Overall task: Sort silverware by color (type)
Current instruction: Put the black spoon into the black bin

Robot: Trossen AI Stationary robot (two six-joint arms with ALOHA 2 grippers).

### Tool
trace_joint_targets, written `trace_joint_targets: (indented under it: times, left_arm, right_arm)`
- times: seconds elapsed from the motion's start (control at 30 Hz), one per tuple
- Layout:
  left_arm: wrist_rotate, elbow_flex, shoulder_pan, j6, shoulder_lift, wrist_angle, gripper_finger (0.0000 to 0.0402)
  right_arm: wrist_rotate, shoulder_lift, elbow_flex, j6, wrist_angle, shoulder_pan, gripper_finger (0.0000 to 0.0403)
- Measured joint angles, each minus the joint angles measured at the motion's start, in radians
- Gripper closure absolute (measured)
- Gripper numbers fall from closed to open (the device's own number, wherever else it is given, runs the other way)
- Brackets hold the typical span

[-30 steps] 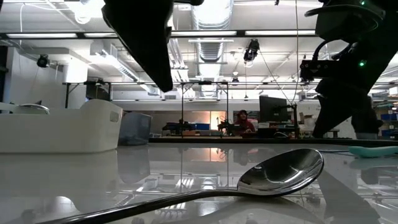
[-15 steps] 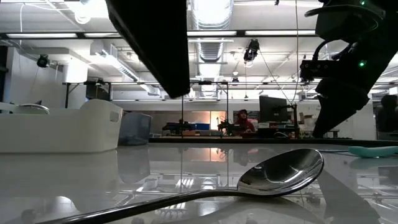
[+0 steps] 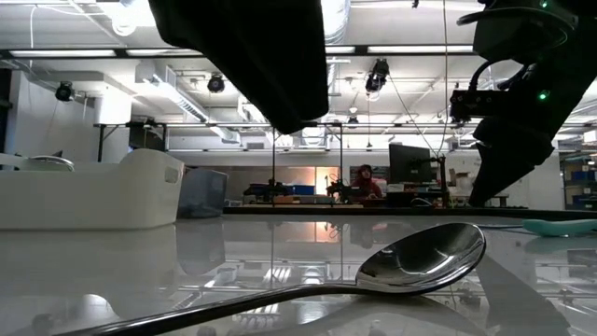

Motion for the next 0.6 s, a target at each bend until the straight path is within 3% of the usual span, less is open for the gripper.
trace_joint_targets:
  times: [0.6]
  left_arm:
    - [0.005, -0.012, -0.063, -0.105, 0.0, 0.144, 0.031]
  right_arm:
    - [0.0, 0.0, 0.0, 0.0, 0.0, 0.0, 0.0257]
